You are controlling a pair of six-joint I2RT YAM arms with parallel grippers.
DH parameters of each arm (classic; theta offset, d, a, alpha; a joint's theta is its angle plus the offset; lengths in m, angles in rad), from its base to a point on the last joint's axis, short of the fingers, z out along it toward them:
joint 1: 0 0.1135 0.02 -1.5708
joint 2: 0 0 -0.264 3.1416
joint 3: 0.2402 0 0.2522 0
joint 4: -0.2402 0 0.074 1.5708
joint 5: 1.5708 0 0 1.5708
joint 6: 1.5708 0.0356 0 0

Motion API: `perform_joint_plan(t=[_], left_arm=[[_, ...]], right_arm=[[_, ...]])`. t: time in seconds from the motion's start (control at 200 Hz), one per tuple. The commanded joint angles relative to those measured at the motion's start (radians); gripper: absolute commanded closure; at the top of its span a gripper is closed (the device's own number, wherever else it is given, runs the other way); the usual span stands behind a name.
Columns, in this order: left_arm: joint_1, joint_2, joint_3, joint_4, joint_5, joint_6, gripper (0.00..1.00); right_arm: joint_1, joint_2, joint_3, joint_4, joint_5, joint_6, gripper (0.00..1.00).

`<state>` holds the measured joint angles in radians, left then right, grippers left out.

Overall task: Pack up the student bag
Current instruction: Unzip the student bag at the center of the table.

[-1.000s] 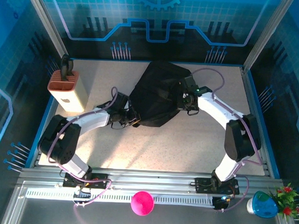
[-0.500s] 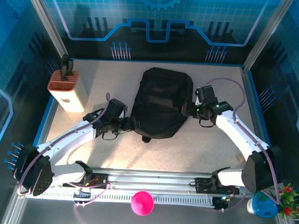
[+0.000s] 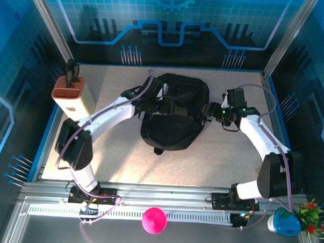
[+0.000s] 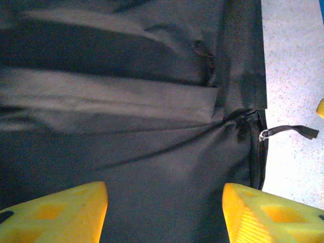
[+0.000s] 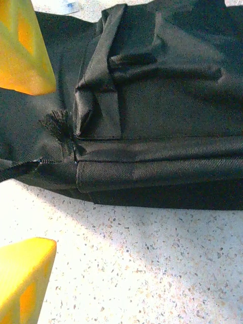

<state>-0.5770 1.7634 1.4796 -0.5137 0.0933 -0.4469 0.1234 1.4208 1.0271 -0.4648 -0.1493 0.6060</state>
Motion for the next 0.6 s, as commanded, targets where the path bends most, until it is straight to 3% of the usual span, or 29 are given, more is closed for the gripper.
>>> perform_joint_plan(t=[0.0, 0.265, 0.52, 0.595], left_arm=[[-0.024, 0.106, 0.129, -0.013, 0.038, 0.07, 0.41], [-0.025, 0.355, 0.417, -0.097, 0.084, 0.123, 0.52], [-0.025, 0.498, 0.573, -0.167, 0.131, 0.17, 0.56], [-0.025, 0.534, 0.613, -0.182, 0.125, 0.181, 0.61]], right_arm=[[-0.027, 0.032, 0.037, 0.035, -0.057, -0.002, 0.26], [-0.042, 0.091, 0.053, 0.065, -0.092, -0.009, 0.27], [-0.045, 0.169, 0.095, 0.082, -0.137, 0.005, 0.3], [-0.045, 0.187, 0.098, 0.092, -0.139, 0.012, 0.31]])
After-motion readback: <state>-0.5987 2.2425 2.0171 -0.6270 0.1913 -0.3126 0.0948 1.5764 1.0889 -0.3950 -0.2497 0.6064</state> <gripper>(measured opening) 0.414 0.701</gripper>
